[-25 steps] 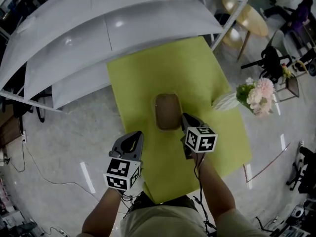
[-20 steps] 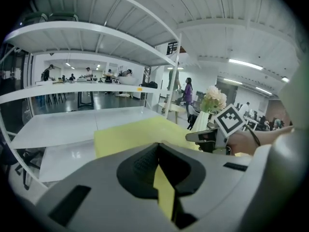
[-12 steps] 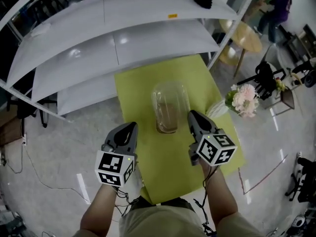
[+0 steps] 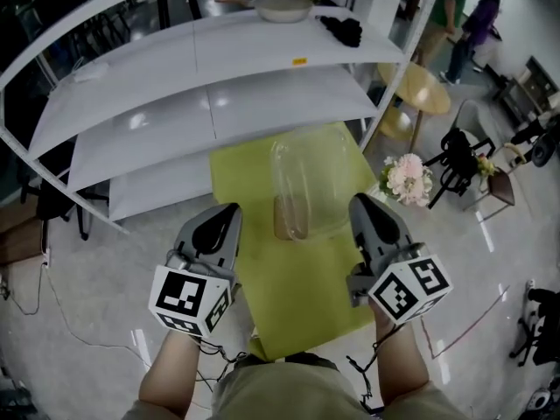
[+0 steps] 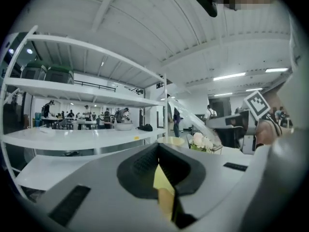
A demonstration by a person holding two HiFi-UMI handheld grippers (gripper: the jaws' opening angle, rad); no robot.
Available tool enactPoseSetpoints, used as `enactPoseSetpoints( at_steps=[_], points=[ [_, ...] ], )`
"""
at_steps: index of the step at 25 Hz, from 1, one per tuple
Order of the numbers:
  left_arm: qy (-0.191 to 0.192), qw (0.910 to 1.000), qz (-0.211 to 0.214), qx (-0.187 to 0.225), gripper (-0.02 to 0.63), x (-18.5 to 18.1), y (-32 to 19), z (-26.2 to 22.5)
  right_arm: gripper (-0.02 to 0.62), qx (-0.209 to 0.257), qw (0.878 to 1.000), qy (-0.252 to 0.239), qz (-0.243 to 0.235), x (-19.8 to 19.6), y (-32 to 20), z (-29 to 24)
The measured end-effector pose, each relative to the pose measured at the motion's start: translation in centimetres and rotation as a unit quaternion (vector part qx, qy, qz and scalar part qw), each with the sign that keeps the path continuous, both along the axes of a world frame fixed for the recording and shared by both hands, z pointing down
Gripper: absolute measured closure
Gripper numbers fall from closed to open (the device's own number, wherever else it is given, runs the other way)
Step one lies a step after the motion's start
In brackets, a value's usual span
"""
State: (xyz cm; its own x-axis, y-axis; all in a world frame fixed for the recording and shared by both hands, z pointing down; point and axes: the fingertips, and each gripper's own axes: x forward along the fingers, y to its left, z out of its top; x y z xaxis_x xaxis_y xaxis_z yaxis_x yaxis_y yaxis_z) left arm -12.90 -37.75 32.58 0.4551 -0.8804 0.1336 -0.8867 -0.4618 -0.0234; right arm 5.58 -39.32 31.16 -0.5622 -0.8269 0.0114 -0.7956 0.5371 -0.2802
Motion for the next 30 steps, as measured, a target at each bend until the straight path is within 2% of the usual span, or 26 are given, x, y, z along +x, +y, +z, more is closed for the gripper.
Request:
enactPoseSetpoints(
  at_steps=[6,13,16,19,22,27,30],
  points=[
    [-0.009,0.9986,0.01,0.051,0.6,0.6,5.0,-5.0,0.575,0.046,0.999,-0.006,0.001,1.0,5.7,-4.7],
    [-0.019,0.997,0.011,0.074,0.6,0.9,9.3,-7.2,0.575,0.069,0.997,0.021,-0.011,1.5,10.6,-6.3],
    [-0.024,0.9972,0.009,0.07,0.6,1.0,10.8,-6.8,0.577,0.069,0.997,0.039,-0.015,1.4,12.0,-5.9],
    [-0.038,0.9977,0.005,0.056,0.6,0.5,11.8,-5.5,0.577,0.056,0.997,0.038,-0.026,0.8,13.1,-4.9],
    [-0.035,0.9988,0.0,0.035,0.6,-0.1,12.4,-4.0,0.577,0.037,0.998,0.035,-0.033,0.4,13.4,-3.3],
    [-0.049,0.9985,-0.012,0.021,0.6,-0.8,13.3,-2.7,0.577,0.005,1.0,0.018,-0.017,1.3,12.9,-0.7],
    [-0.051,0.9984,-0.017,0.019,0.6,-1.2,13.6,-2.3,0.577,0.003,1.0,0.015,-0.007,1.7,12.9,-0.2]
  ],
)
